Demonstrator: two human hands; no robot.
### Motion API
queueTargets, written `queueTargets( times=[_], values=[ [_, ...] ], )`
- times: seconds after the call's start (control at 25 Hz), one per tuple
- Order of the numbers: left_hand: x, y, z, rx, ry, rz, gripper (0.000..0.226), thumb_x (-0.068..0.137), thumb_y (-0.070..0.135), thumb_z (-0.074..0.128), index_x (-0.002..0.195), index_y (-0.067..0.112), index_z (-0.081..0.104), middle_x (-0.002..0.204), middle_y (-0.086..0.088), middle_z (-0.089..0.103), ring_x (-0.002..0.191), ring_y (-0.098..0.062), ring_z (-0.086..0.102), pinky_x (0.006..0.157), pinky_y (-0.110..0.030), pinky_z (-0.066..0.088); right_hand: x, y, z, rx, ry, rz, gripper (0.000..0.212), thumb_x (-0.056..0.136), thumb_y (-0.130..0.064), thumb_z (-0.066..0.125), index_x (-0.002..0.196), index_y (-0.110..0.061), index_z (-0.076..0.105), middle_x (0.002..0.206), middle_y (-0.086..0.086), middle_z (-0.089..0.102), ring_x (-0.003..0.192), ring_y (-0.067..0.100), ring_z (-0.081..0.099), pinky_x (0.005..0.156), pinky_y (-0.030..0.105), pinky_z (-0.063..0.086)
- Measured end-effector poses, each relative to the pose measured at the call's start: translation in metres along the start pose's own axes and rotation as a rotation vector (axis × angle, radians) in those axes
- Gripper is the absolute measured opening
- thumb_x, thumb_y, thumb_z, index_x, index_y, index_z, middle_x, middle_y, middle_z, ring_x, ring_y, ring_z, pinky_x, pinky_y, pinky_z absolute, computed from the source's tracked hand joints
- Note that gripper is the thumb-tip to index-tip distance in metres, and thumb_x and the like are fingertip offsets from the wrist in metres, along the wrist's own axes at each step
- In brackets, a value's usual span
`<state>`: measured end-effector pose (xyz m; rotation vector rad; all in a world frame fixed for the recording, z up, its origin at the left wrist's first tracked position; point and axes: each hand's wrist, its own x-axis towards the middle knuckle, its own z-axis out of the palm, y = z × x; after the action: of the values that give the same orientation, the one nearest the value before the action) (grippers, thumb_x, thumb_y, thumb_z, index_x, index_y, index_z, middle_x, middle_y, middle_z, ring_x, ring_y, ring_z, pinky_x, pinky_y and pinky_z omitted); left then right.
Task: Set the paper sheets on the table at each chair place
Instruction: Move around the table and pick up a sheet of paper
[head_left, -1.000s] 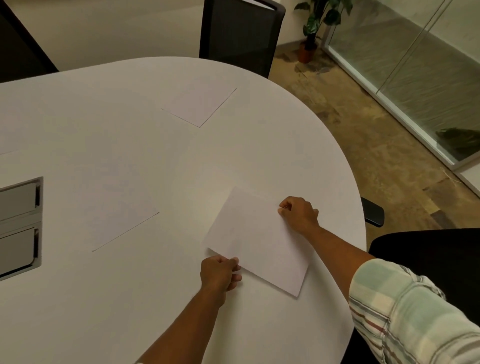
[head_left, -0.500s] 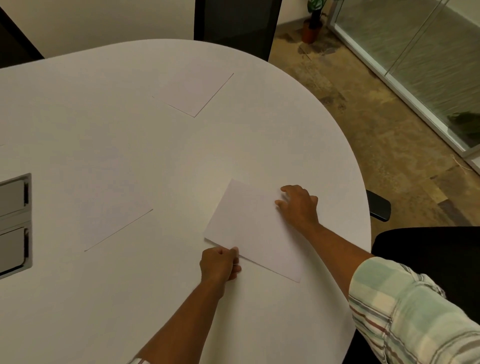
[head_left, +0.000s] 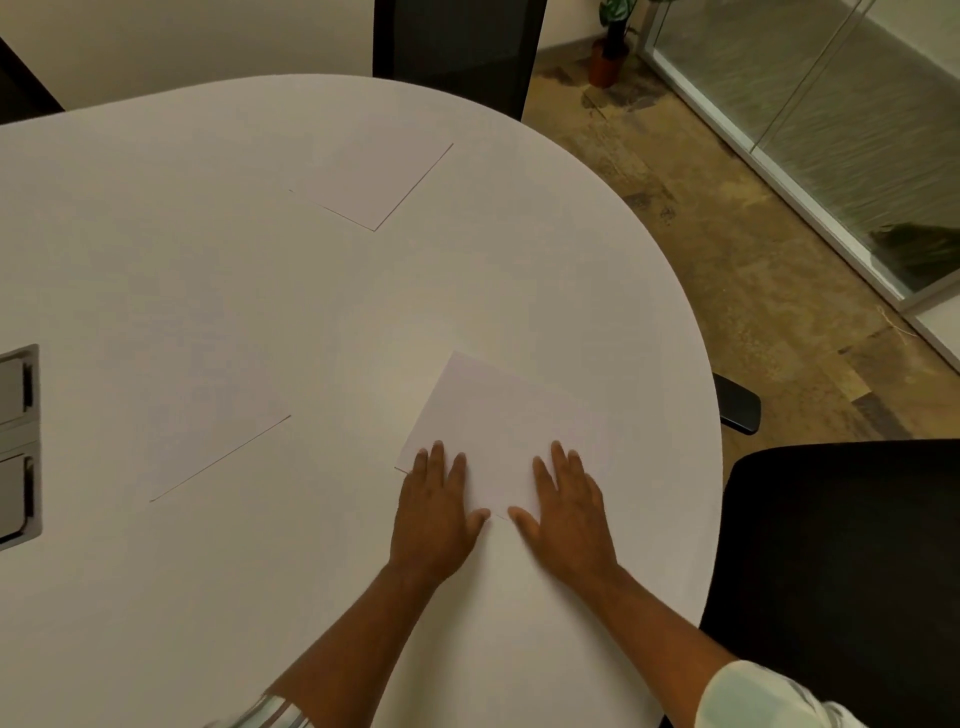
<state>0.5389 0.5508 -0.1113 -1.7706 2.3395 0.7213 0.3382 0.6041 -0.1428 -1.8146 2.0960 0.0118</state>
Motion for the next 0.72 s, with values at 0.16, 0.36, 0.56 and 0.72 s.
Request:
queueTargets(
  times=[0.16,0.36,0.56,0.72],
  values=[
    [0.007,-0.001,0.005,0.135,-0.127,0.059,0.092,0.103,0.071,0.033,0.169,0.019,-0.003,0.175,-0.02,-0.018,0.163,-0.04,-0.014,0.132,-0.052,0.002,0.001,-0.005,0.002,-0.073,-0.078,0.009,0.088,0.1,-0.071,0.028,0.166,-0.017,0.006,0.173,0.015,-0.008,0.16,0.036,-0.009,0.13,0.051,0.007],
    [0.01,-0.008,0.003,0.08,-0.113,0.055,0.086,0.107,0.06,0.04,0.17,0.017,0.0,0.176,-0.017,-0.016,0.163,-0.038,-0.014,0.133,-0.051,0.005,0.001,-0.011,0.002,-0.058,-0.084,0.01,0.087,0.101,-0.07,0.031,0.166,-0.016,0.01,0.173,0.017,-0.006,0.16,0.038,-0.007,0.129,0.055,0.01],
    [0.009,-0.012,0.001,0.06,-0.125,0.092,0.086,0.107,0.051,0.048,0.169,0.017,0.0,0.176,-0.018,-0.016,0.163,-0.038,-0.013,0.134,-0.051,0.006,0.0,-0.007,0.002,-0.053,-0.085,0.002,0.087,0.101,-0.07,0.031,0.166,-0.018,0.006,0.173,0.015,-0.01,0.16,0.036,-0.011,0.129,0.052,0.005],
    [-0.002,-0.029,-0.003,-0.001,-0.1,0.127,0.085,0.108,0.049,0.046,0.169,0.017,-0.003,0.176,-0.014,-0.016,0.164,-0.034,-0.015,0.134,-0.046,0.0,0.0,-0.012,-0.001,-0.027,-0.088,0.037,0.086,0.1,-0.07,0.031,0.166,-0.022,0.008,0.174,0.011,-0.01,0.16,0.033,-0.011,0.128,0.053,0.002]
  ],
)
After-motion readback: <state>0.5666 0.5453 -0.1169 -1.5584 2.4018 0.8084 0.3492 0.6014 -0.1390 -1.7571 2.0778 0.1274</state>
